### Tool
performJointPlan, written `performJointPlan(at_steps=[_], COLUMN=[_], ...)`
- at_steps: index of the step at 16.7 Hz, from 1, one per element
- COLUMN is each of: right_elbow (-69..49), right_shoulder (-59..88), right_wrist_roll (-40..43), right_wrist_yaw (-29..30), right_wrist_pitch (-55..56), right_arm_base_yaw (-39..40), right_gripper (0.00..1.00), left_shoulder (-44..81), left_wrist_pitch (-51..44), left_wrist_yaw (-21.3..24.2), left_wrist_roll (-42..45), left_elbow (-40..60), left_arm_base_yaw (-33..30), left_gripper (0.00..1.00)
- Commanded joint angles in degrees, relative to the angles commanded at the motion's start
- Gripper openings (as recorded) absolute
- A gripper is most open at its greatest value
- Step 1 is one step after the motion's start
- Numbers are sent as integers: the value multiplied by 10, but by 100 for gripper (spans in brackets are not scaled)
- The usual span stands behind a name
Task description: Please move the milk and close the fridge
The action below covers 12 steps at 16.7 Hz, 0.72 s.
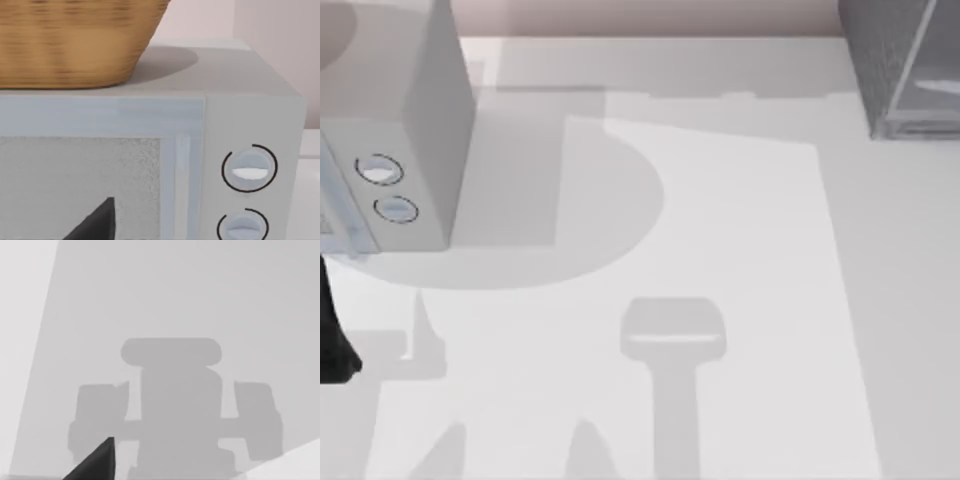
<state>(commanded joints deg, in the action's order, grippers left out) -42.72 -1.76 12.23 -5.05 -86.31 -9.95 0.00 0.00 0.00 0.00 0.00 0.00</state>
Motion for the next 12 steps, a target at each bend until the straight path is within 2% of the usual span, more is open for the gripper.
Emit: performJointPlan(at_steps=[5, 12], right_elbow=[-82, -205], right_shoulder=[209, 571], right_wrist_roll=[211, 568], right_wrist_yaw=[-100, -272], right_wrist_pitch=[-26, -35], right_arm_base_yaw=[-190, -514], right_gripper=[100, 100], left_shoulder=[0, 0], left_wrist_pitch=[0, 0], left_wrist_yaw=[0, 0], left_wrist_roll=[0, 0], left_elbow=[0, 0], left_arm_base_yaw=[0, 0], left_gripper=[100, 100])
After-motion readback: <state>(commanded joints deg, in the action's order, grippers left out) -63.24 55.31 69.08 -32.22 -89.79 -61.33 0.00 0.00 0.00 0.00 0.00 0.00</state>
